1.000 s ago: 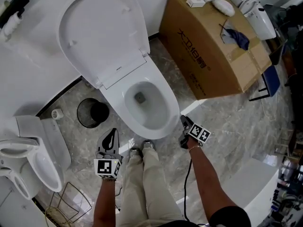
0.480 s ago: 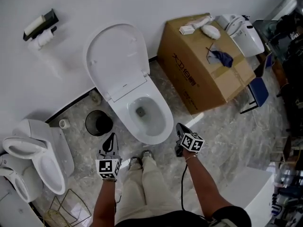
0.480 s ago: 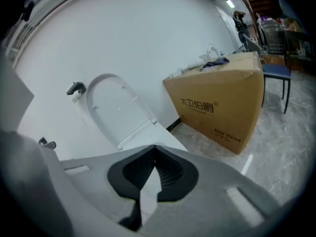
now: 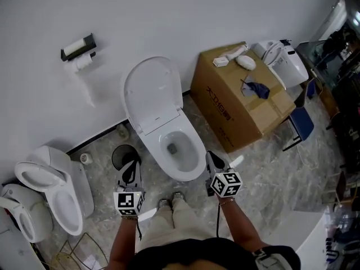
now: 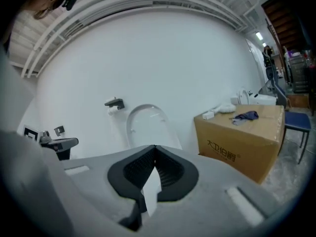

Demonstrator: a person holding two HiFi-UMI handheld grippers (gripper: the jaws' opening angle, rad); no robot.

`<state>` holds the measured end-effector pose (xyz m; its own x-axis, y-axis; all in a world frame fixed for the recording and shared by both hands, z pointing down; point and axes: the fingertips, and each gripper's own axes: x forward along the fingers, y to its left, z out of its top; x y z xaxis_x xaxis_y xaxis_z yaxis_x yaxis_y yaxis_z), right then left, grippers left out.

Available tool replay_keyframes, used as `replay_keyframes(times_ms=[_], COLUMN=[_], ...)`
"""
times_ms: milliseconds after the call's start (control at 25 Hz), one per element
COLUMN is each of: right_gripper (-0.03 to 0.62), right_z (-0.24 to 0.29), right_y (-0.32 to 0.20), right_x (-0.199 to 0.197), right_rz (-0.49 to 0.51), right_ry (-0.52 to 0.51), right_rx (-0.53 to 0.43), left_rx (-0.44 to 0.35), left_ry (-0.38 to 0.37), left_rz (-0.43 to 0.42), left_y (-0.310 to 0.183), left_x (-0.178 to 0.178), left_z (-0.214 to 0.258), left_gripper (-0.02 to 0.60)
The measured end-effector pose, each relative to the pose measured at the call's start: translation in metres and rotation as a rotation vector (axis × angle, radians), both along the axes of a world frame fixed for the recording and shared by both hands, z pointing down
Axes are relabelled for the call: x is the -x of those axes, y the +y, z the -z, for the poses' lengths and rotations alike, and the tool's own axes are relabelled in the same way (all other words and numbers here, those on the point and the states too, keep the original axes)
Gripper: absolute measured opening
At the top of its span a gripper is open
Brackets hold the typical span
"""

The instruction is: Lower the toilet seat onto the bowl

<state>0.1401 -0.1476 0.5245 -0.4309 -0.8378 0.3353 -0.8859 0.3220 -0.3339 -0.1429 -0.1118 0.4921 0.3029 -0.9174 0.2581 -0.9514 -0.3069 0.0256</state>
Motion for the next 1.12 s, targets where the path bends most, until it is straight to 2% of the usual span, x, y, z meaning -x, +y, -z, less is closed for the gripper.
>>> replay_keyframes(times_ms=[80, 240, 320, 440, 600, 800, 1120], right_gripper=[0.006, 0.006, 0.006, 0.006, 0.006, 0.006, 0.006], right_z=[0.029, 0.072, 0.089, 0.108, 0.119, 0.123, 0.121], right_y=[0.008, 0.023, 0.029, 0.039, 0.054, 0.071, 0.083], right_x=[0.011, 0.023, 0.024, 0.024, 0.025, 0.027, 0.025], right_rz=[0.012, 0.012, 0.010, 0.004, 0.010, 0.012, 0.012], right_ry=[0.005, 0.029, 0.037, 0.026, 0.028, 0.026, 0.036], right_rx=[-0.058, -0.147, -0.183, -0.216, -0.237, -0.247, -0.244], left_rx=[0.004, 0.023, 0.029, 0.025, 0.027, 0.026, 0.039], left_ry=[-0.016, 0.023, 0.045, 0.037, 0.050, 0.020, 0.068], left_rz=[0.005, 0.042, 0.061, 0.071, 0.081, 0.089, 0.072], left_y=[0.007, 0.022, 0.029, 0.038, 0.047, 0.056, 0.059], left_x=[0.004, 0.015, 0.019, 0.021, 0.020, 0.014, 0.000], left_z=[0.014, 0.036, 0.044, 0.053, 0.059, 0.063, 0.062], left_gripper=[0.003, 0.003, 0.003, 0.003, 0.003, 0.003, 0.003])
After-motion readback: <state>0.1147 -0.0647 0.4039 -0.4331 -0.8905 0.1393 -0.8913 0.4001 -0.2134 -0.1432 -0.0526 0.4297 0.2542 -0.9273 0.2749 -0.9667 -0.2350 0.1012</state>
